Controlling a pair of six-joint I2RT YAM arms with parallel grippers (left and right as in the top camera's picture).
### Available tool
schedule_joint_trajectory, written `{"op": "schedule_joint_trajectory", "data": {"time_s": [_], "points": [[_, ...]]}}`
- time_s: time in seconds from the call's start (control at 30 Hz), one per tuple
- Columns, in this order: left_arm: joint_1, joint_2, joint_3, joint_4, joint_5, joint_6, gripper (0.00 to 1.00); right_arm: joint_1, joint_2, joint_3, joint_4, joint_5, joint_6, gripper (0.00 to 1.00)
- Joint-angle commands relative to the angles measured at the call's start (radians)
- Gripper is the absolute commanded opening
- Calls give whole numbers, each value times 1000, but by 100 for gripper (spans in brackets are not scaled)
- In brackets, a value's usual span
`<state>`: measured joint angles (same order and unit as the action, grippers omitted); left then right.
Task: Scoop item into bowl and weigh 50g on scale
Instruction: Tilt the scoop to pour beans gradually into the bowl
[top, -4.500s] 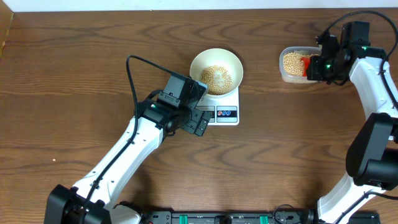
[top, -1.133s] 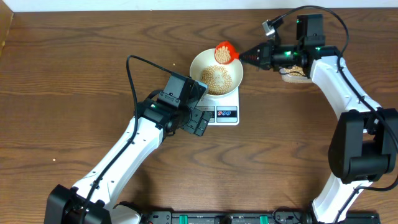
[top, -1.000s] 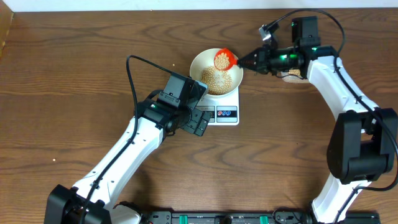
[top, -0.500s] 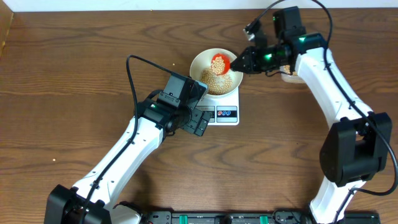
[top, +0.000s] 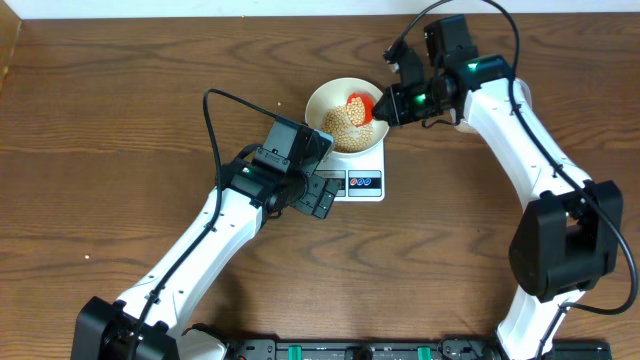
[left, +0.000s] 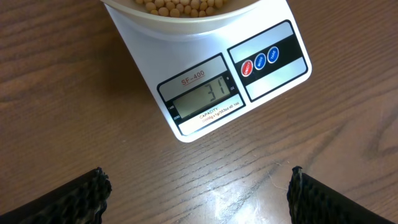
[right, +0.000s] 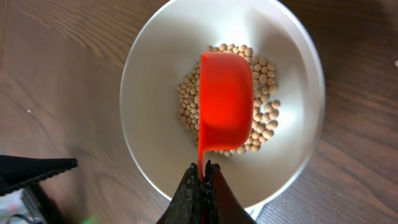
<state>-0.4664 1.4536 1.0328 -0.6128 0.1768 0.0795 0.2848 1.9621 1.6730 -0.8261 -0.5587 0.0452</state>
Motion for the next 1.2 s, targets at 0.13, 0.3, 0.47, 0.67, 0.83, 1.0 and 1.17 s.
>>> {"op": "schedule_joint_trajectory", "data": {"time_s": [0.13, 0.3, 0.47, 0.67, 0.83, 1.0, 1.17], "points": [[2, 11, -2, 0, -10, 6, 93, 17, -24, 25, 5, 37, -71, 1], [2, 11, -2, 0, -10, 6, 93, 18, -24, 25, 6, 36, -138, 1], [2, 11, -2, 0, -10, 6, 93, 18, -24, 25, 6, 37, -196, 1], [2, 11, -2, 0, -10, 6, 93, 18, -24, 25, 18, 37, -218, 1], [2, 11, -2, 0, -10, 6, 93, 14, -24, 25, 25, 17, -188, 1], [2, 11, -2, 0, -10, 6, 93, -5, -24, 25, 29, -70, -161, 1], [2, 11, -2, 0, -10, 6, 93, -45, -24, 25, 42, -183, -82, 1]]}}
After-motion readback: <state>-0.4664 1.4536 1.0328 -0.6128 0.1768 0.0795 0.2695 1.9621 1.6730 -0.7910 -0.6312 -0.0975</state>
